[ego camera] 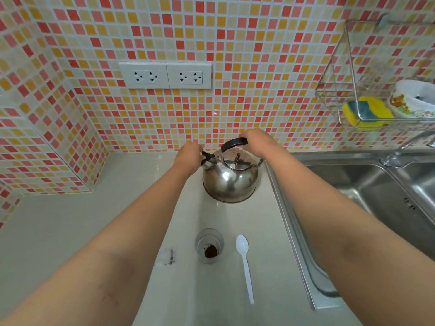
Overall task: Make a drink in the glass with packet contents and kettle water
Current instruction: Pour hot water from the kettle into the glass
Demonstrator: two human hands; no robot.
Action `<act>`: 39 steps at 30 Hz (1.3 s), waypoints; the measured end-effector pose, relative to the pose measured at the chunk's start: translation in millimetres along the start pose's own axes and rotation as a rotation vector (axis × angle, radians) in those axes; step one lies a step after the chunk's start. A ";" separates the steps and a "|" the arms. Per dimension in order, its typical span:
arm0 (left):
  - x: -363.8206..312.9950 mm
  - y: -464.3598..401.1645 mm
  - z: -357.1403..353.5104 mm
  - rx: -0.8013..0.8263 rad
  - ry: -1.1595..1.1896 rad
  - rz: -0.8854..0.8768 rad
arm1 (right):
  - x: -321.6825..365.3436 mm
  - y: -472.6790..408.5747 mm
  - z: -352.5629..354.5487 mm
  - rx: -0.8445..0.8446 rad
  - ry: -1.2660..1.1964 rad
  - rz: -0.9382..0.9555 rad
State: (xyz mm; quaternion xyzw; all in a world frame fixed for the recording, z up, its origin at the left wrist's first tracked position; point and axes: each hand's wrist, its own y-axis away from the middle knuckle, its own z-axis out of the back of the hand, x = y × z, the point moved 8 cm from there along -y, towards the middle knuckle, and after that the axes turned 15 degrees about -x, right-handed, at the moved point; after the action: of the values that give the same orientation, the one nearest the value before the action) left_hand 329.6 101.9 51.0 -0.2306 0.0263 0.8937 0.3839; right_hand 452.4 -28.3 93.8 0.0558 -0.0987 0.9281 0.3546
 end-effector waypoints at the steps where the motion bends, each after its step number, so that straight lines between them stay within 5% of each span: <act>1: 0.3 -0.4 -0.8 -0.001 0.021 0.012 | 0.2 -0.4 -0.2 -0.004 -0.022 -0.003; 20: 6.1 8.1 4.6 -0.055 0.302 0.153 | -0.2 3.8 -7.8 -0.083 -0.386 -0.081; 39: -52.1 64.5 111.1 -0.147 0.436 -0.142 | 3.6 70.0 131.9 -0.240 -0.544 0.067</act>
State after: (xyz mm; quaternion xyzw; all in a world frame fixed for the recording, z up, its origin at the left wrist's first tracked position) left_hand 272.2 46.3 164.3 -0.4468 0.0274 0.7930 0.4132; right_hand 407.3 -106.4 212.9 0.2570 -0.3008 0.8719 0.2885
